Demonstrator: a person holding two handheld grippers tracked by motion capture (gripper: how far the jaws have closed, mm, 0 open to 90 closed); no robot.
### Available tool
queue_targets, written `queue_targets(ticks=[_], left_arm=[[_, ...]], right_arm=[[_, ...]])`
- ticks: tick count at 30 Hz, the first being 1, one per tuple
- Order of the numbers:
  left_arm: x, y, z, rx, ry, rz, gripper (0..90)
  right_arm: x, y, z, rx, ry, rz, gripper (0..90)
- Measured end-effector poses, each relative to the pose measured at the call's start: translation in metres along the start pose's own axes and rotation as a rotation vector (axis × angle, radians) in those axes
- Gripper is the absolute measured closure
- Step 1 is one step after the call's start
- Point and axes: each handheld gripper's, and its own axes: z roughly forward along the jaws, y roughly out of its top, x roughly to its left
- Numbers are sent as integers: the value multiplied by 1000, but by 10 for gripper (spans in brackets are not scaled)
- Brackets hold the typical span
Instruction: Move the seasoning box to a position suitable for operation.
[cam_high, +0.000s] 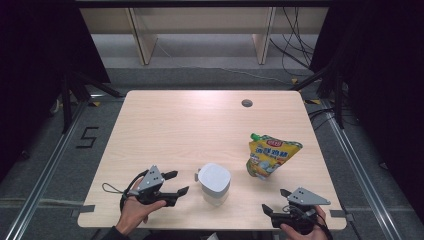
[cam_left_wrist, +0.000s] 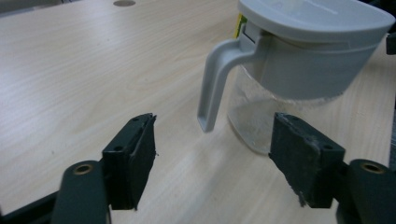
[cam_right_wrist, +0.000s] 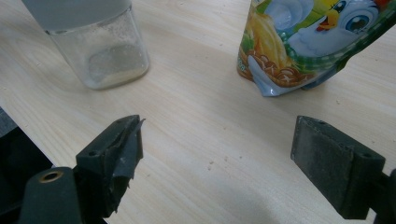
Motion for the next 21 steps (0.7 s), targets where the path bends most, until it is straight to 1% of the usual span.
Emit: queue_targets(ticks=[1, 2, 3, 4, 5, 6, 7, 8, 9, 10, 11, 12, 13, 14, 15, 16, 17, 18, 19, 20, 21], left_arm=[[-1, 1, 3, 1, 3, -6, 356], [-1, 1, 7, 2, -8, 4, 381], [0, 2, 11, 7, -16, 32, 405], [1, 2, 15, 14, -21, 45, 416], [0, 2, 19, 25, -21, 38, 429], [1, 3, 23, 33, -28, 52, 440], [0, 3, 27, 45, -20, 35, 440], [1, 3, 31, 48, -27, 48, 441], [1, 4, 34, 51, -32, 51, 448], [0, 6, 37, 54, -39, 64, 454], [-1, 7, 40, 51, -43, 65, 460], [0, 9, 43, 48, -49, 84, 465], [1, 11, 45, 60, -45, 107, 467], [2, 12, 47, 54, -45, 125, 466], [5, 14, 48, 58, -54, 122, 470], [6, 14, 50, 48, -68, 107, 475], [6, 14, 50, 48, -68, 107, 487], [8, 16, 53, 57, -71, 132, 499], [9, 17, 54, 59, -72, 152, 507], [9, 17, 55, 54, -77, 147, 518], [9, 18, 55, 47, -80, 145, 536]], right_arm=[[-2, 0, 0, 2, -4, -27, 178], [-2, 0, 0, 1, 6, -22, 179], [-2, 1, 0, -7, -4, -33, 180], [-1, 0, -1, -3, -9, -21, 181], [-1, 0, 0, 1, -7, -15, 180], [0, 0, 0, 8, -1, -4, 180], [1, 0, 0, 16, 4, 7, 181], [-2, 0, 1, 10, 6, -17, 181], [-2, 0, 2, -1, 0, -29, 181], [-2, 0, 2, 8, 7, -23, 183], [-2, 0, 2, 3, -6, -42, 183], [-1, -1, 2, 8, -6, -28, 183], [-1, 0, 2, 8, -6, -27, 184], [0, -1, 1, 12, -5, -11, 184], [-1, 0, 2, 8, -5, -27, 185], [-2, 0, 2, 16, 4, -25, 187], [-2, 0, 2, 16, 4, -25, 187], [-1, -1, 2, 21, -2, -9, 188], [2, -1, 1, 32, -3, 18, 188], [1, -1, 1, 28, -1, 20, 188], [-2, -1, 2, 16, 2, -22, 188]])
